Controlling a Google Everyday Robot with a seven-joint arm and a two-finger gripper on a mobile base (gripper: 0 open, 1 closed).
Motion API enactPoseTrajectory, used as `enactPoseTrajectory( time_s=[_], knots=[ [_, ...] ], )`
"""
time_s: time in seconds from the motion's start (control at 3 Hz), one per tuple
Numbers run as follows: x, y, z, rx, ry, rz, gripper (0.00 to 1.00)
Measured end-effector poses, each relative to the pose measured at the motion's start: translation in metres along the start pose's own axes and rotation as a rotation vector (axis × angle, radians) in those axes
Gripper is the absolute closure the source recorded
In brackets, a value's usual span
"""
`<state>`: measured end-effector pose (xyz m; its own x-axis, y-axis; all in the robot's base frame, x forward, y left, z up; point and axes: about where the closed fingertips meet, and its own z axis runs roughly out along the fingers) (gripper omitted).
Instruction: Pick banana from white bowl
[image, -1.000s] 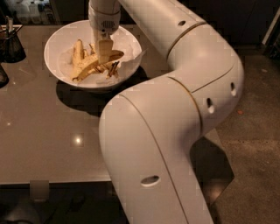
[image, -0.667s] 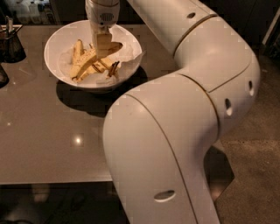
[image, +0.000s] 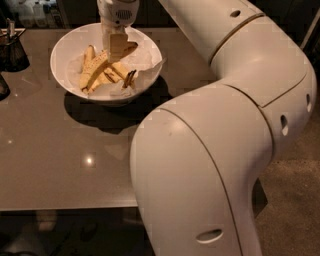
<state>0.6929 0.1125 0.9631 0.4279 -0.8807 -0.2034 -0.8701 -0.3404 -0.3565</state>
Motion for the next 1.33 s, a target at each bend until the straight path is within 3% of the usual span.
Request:
enactPoseTrajectory(
  time_s=[0.33, 0.67, 1.0, 1.33],
  knots=[
    [-0.004, 0.003, -0.019, 0.033, -0.032, 0.021, 1.00],
    [-0.003, 0.009, -0.032, 0.026, -0.069, 0.042, 1.00],
    [-0.003, 0.009, -0.032, 0.026, -0.069, 0.042, 1.00],
    [-0.014, 0.002, -0.047, 0.061, -0.093, 0.005, 1.00]
  ],
)
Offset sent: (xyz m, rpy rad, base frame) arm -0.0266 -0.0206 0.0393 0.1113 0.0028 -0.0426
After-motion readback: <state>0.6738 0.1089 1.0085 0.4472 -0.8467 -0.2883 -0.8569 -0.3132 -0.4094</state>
